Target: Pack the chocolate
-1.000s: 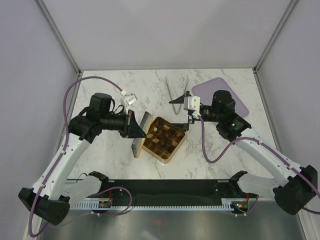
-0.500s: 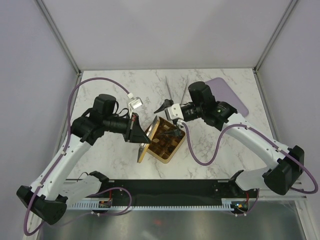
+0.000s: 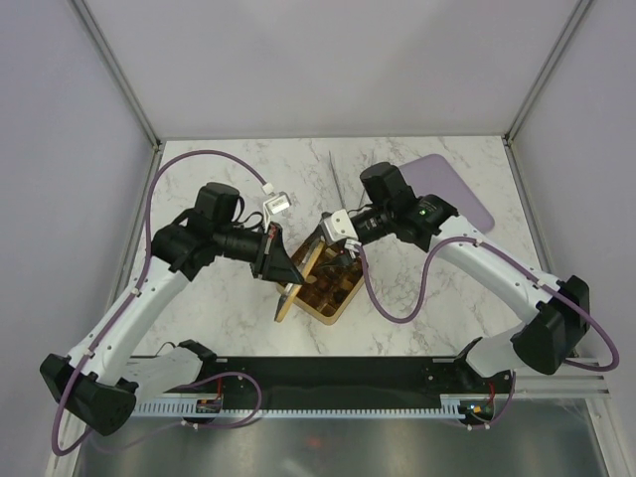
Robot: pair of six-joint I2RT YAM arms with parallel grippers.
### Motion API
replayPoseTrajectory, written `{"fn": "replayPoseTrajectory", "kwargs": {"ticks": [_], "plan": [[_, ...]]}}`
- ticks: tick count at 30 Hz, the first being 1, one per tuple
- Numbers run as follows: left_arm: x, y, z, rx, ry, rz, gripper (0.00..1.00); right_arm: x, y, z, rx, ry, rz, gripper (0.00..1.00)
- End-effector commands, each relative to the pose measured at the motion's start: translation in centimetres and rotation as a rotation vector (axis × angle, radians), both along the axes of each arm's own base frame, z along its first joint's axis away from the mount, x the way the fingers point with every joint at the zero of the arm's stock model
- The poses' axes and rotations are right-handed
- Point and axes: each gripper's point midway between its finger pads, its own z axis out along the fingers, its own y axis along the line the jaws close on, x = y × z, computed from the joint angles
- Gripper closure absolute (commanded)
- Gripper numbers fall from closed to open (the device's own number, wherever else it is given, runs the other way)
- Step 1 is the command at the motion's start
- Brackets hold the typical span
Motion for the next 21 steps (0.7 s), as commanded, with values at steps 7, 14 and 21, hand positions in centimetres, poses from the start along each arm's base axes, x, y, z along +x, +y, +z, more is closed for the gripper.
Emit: {"fn": "replayPoseTrajectory", "kwargs": {"ticks": [7,14,21], "plan": [[2.7,-0.7,4.2,-0.045,-0.189,0.052,0.98,-1.3,0.1,1.2,0.036,0.025,0.041,0.82],[10.2,0.3,8.5,0.036,-0.278,0.426,0.70,-0.6,0.9,4.9,0.127,0.196,-0.111,1.00],[14.5,6.3,16.3,-0.006,-0.421,0.797,0.17,0.7,-0.1,5.8,0.122,0.435,-0.381,1.00]]}}
